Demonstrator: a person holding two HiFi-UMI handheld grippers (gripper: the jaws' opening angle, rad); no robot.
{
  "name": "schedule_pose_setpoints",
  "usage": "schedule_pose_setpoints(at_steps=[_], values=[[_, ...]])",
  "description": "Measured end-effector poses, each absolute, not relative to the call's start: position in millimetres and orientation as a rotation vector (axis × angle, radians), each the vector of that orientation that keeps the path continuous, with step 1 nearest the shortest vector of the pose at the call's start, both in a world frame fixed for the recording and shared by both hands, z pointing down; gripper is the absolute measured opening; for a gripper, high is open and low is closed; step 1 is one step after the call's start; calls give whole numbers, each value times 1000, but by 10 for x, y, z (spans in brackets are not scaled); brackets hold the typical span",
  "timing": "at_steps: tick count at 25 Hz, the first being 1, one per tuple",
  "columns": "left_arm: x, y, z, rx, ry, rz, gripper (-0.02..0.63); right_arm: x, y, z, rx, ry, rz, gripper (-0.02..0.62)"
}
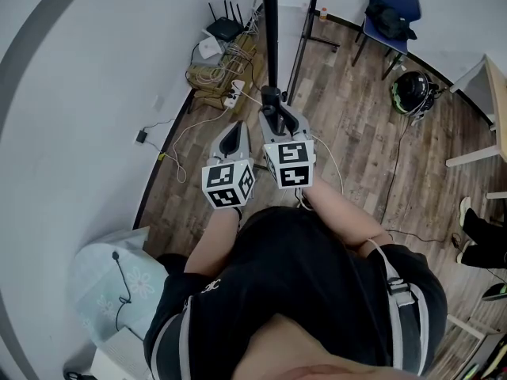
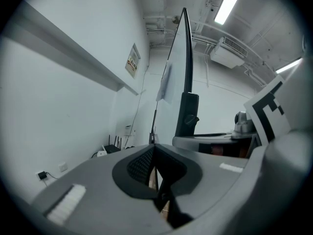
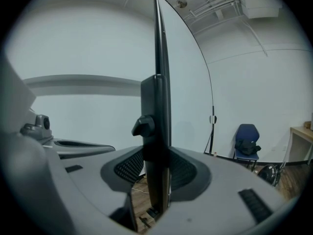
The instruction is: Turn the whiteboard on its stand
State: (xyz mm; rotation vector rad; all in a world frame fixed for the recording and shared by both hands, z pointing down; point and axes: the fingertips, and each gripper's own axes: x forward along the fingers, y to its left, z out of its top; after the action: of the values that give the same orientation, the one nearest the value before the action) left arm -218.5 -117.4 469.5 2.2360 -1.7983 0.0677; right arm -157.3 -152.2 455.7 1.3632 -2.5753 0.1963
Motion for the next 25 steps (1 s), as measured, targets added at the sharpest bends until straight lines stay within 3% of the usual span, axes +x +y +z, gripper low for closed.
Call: schedule_pose_setpoints(at_steps=[10,17,25], values=[[-2116,-1157,4670,2265,-1783,73,8,-1446,-1360,4425,1287,-2698,132,161],[-1876,-1141,4608,2369,-1727,69,9,-701,-1272,4046,1667,-2746,45,15],[-1359,-1087,4322,2603,-1622,6,9,34,-1161,3664,1923,-2666,-108,5]])
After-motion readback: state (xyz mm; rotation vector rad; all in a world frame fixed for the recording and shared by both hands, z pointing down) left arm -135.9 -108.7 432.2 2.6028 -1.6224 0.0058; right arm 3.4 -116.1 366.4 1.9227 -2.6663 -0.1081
